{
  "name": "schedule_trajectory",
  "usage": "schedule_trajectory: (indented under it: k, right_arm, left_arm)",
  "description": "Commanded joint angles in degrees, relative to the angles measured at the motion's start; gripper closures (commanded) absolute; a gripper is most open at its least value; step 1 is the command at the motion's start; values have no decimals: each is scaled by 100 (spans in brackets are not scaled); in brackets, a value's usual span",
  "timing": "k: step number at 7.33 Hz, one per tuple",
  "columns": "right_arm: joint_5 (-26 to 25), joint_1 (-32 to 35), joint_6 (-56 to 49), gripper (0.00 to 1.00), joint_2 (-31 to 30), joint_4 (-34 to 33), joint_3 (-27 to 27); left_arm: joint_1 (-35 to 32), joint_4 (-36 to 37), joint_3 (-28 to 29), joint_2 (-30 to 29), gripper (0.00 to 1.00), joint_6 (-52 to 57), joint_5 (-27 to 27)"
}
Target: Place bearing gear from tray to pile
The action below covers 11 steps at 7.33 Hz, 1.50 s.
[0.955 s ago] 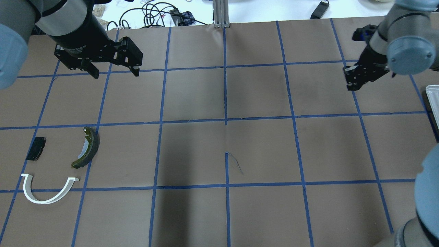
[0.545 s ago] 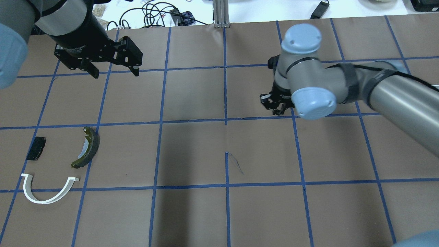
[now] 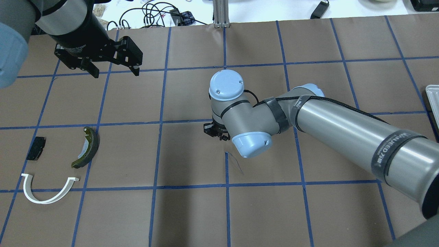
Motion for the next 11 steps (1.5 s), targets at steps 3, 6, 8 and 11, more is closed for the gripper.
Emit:
schedule_trajectory:
  k: [3,6,8,11]
  right_arm:
    - [-141,-268,-984,0,0,-2,-389]
    - [-213,-1942,-3039,0,-744,1356,-594]
    - [-221,-3655,-4533,0,-949,1590,-585]
    - [-195,-5838,-6966,0,-766,1424,-708]
  left_arm:
    - [0,0,0,0,0,0,0]
    - [0,0,0,0,0,0,0]
    - [-9,18,9,-122,0,-35,0]
    - [-113,856,-463,-946,0,-620,-560]
